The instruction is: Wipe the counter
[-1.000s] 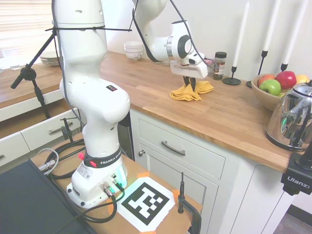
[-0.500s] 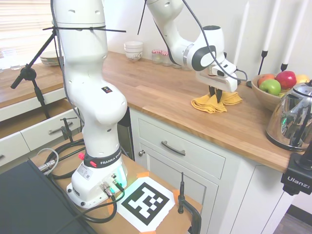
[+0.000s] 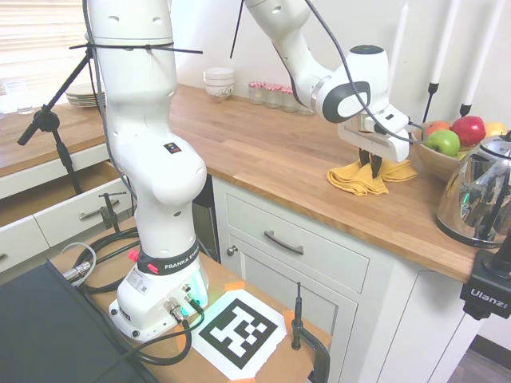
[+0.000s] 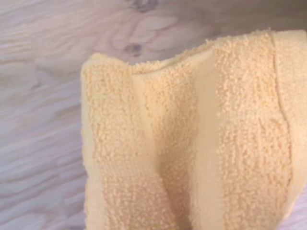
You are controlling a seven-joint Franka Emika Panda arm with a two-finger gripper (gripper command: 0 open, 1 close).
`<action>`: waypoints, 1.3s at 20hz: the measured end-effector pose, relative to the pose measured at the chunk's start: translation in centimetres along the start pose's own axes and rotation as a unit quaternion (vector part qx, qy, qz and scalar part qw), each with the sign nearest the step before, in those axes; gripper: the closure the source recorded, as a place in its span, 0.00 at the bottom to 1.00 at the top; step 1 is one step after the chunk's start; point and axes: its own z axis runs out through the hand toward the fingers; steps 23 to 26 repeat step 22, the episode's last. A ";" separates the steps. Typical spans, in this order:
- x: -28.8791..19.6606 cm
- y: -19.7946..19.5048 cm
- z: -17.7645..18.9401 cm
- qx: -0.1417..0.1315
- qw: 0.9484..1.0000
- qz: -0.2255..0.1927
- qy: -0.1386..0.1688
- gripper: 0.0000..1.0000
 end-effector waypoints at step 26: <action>1.1 2.2 -6.4 -0.002 1.000 0.004 0.024 0.00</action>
